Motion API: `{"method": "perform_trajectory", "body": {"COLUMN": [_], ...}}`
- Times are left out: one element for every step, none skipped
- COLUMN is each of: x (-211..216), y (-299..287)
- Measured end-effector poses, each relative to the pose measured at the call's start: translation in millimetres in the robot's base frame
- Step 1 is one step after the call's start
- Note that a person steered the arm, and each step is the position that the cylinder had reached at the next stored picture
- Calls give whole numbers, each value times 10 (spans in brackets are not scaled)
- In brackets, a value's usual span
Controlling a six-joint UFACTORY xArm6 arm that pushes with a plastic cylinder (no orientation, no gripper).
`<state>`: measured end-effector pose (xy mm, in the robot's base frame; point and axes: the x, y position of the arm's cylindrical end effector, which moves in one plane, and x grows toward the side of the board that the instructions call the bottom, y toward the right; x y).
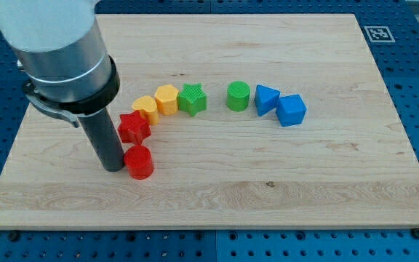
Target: Nudge the red circle left a bit
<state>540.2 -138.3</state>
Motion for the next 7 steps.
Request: {"method": "perform_trajectory", "body": {"x": [105, 490, 562, 557, 440, 172, 154], "y": [1, 10, 329, 793, 1128, 1267, 1235]}}
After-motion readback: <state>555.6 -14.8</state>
